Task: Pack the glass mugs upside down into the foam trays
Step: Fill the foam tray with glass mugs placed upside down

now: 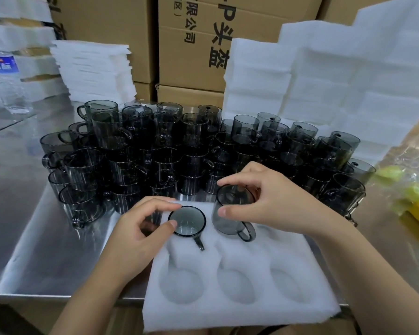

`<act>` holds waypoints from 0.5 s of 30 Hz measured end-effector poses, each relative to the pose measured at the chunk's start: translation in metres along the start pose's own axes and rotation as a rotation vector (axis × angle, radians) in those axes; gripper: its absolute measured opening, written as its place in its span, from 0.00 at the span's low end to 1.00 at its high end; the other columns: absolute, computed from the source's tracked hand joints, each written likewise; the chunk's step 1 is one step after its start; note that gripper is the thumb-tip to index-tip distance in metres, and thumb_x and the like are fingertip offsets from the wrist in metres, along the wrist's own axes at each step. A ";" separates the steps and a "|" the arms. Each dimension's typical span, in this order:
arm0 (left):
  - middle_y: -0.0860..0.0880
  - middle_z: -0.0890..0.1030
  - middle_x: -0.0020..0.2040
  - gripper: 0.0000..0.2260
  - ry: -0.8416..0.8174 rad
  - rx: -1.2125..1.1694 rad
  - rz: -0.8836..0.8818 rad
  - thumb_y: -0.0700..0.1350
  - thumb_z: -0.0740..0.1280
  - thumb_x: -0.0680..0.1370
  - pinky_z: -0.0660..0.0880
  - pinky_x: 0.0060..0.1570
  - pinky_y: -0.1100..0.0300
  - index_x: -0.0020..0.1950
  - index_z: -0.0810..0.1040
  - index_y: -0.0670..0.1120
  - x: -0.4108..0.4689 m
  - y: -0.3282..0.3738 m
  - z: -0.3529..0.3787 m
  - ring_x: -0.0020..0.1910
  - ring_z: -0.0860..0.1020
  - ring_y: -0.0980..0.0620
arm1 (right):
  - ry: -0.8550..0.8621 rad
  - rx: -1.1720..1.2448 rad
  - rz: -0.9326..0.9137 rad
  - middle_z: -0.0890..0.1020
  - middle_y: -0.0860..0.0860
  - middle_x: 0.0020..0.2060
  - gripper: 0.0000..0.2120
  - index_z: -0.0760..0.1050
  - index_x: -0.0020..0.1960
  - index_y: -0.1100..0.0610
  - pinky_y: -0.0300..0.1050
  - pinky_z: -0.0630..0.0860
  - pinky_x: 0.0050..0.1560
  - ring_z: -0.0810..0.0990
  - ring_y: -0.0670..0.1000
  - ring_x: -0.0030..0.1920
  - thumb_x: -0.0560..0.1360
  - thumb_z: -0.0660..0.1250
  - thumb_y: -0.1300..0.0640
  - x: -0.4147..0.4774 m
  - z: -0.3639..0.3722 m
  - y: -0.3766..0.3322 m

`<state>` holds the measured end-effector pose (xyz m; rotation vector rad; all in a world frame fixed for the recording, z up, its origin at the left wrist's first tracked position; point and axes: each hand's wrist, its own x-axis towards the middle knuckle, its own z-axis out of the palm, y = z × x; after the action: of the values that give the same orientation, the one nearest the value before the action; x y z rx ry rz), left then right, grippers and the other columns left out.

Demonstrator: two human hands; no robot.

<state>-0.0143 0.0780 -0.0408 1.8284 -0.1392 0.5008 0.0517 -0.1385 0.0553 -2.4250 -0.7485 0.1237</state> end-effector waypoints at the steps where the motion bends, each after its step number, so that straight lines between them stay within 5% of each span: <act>1: 0.62 0.81 0.51 0.16 0.002 0.001 -0.002 0.29 0.68 0.73 0.68 0.35 0.76 0.47 0.82 0.52 0.000 0.000 0.000 0.37 0.76 0.67 | -0.009 0.001 -0.003 0.69 0.34 0.42 0.27 0.76 0.57 0.35 0.31 0.67 0.39 0.72 0.36 0.41 0.58 0.69 0.32 -0.001 -0.001 0.001; 6: 0.63 0.81 0.51 0.16 0.006 0.018 -0.048 0.30 0.68 0.73 0.68 0.35 0.76 0.47 0.83 0.52 0.000 0.003 -0.001 0.37 0.76 0.66 | -0.057 0.022 0.031 0.68 0.29 0.40 0.28 0.75 0.60 0.35 0.33 0.68 0.39 0.71 0.35 0.38 0.60 0.70 0.35 -0.002 0.001 0.011; 10: 0.66 0.78 0.55 0.15 -0.037 0.086 -0.144 0.40 0.69 0.75 0.69 0.39 0.75 0.50 0.81 0.62 -0.005 0.011 -0.006 0.40 0.76 0.57 | -0.108 0.024 -0.003 0.68 0.32 0.43 0.30 0.74 0.65 0.41 0.26 0.68 0.43 0.72 0.34 0.42 0.63 0.73 0.41 0.001 0.013 0.015; 12: 0.68 0.75 0.59 0.14 -0.095 0.219 -0.173 0.48 0.67 0.76 0.68 0.51 0.76 0.53 0.76 0.68 -0.007 0.019 -0.009 0.49 0.75 0.66 | -0.137 -0.026 -0.035 0.67 0.34 0.45 0.30 0.73 0.65 0.41 0.25 0.66 0.43 0.71 0.33 0.44 0.64 0.74 0.41 0.001 0.015 0.017; 15: 0.69 0.64 0.68 0.17 -0.160 0.631 -0.126 0.57 0.61 0.77 0.60 0.68 0.63 0.66 0.68 0.67 -0.010 0.035 -0.009 0.69 0.61 0.65 | -0.142 -0.073 -0.049 0.67 0.33 0.46 0.33 0.72 0.67 0.41 0.28 0.64 0.46 0.69 0.33 0.48 0.63 0.73 0.36 -0.003 0.017 0.022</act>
<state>-0.0373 0.0739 -0.0118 2.4775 0.0343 0.3255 0.0551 -0.1459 0.0288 -2.4842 -0.8899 0.2560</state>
